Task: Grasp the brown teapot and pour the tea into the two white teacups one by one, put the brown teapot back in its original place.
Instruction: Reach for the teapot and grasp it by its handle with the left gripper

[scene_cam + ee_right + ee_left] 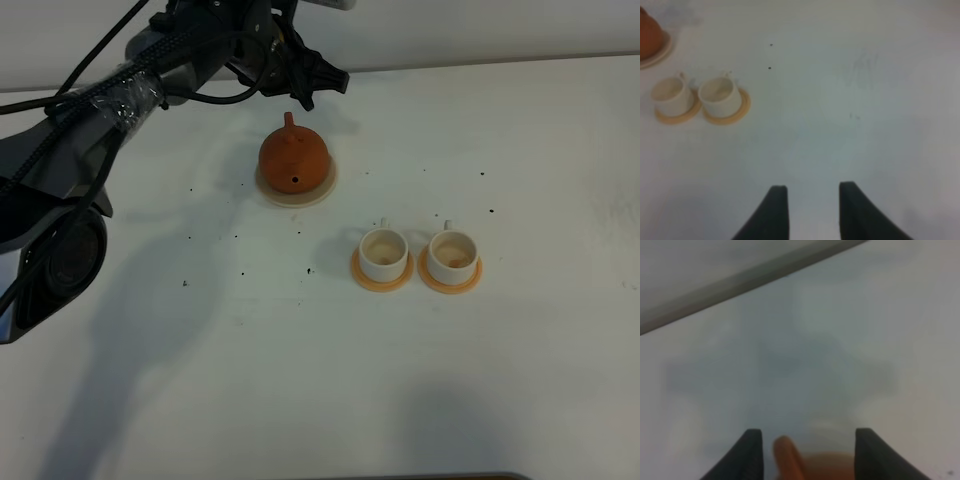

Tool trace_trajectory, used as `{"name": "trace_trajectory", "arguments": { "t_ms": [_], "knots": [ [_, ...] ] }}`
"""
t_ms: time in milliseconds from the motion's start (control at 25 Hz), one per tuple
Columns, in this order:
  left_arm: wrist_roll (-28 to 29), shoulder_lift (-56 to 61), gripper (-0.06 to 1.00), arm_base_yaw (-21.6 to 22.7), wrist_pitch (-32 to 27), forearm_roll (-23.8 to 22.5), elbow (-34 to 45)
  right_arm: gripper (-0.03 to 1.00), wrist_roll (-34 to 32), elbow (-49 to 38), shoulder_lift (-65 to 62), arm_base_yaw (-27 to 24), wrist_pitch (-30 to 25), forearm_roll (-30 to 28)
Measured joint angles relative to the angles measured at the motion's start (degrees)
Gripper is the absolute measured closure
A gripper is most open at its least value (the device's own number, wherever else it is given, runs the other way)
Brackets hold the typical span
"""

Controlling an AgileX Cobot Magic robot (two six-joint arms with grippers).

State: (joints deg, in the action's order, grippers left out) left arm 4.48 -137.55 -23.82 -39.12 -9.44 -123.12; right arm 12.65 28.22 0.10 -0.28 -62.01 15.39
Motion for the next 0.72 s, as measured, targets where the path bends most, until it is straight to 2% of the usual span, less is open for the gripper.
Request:
{"name": "trace_trajectory", "arguments": {
  "t_ms": [280,720],
  "knots": [
    [0.19,-2.47,0.49,2.36,0.00,1.15,0.00,0.73,0.00,0.00,0.00,0.00,0.00,0.00],
    [0.08,-4.51,0.48,2.42,2.43,2.24,0.00,0.73,0.00,0.00,0.00,0.00,0.00,0.00]
  ]
}}
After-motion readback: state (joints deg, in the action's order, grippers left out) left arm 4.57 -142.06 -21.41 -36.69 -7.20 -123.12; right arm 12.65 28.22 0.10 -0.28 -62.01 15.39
